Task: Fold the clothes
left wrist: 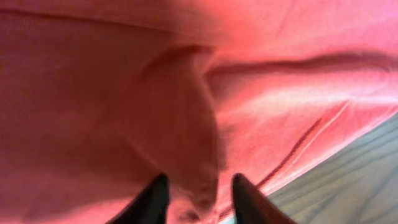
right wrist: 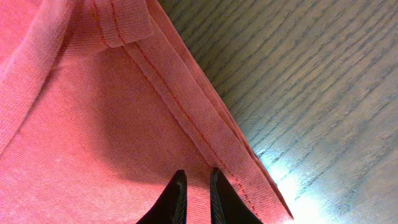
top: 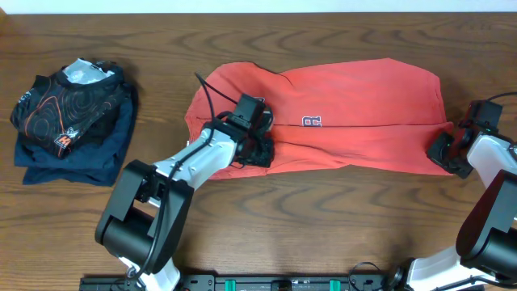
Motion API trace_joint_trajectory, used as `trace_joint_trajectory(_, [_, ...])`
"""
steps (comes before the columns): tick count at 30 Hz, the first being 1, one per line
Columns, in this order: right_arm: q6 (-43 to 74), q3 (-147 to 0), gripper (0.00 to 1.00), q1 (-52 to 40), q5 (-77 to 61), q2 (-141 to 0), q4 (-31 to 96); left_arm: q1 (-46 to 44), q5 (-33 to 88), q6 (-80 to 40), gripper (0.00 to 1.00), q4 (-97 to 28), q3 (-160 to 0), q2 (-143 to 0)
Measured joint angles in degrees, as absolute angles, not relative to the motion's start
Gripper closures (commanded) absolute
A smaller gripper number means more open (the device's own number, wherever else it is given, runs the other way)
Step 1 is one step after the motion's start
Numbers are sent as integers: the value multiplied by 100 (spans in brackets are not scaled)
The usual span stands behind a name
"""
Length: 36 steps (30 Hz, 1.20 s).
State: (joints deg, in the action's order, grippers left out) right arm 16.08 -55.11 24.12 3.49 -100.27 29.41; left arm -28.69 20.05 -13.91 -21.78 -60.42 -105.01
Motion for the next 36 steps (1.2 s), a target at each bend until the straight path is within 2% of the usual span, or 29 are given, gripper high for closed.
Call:
trace_joint_trajectory(1, [1608, -5511, 87, 2412, 351, -10027, 2941, -2910, 1933, -1409, 94, -2178, -6042, -10501])
trace_joint_trajectory(9, [1608, -5511, 87, 2412, 349, -10027, 2941, -2875, 1310, -1367, 94, -2078, -6080, -10501])
trace_joint_trajectory(18, [1608, -5511, 87, 2412, 349, -10027, 2941, -2637, 1046, -1367, 94, -1208, -6602, -10501])
trace_joint_trajectory(19, [1608, -5511, 87, 2412, 351, -10027, 2941, -2641, 1037, -1367, 92, -1219, -6602, -10501])
trace_joint_trajectory(21, [1608, -5511, 87, 2412, 351, -10027, 2939, -2663, 1028, -1330, 67, -1267, -6602, -10501])
trace_joint_trajectory(28, [1608, -5511, 86, 2412, 351, -10027, 2947, -2574, 1024, -1323, 63, -1911, -6602, -10501])
trace_joint_trajectory(36, [1507, -5511, 87, 2412, 368, -10027, 3041, -1712, 993, -1323, 63, -3157, -6602, -10278])
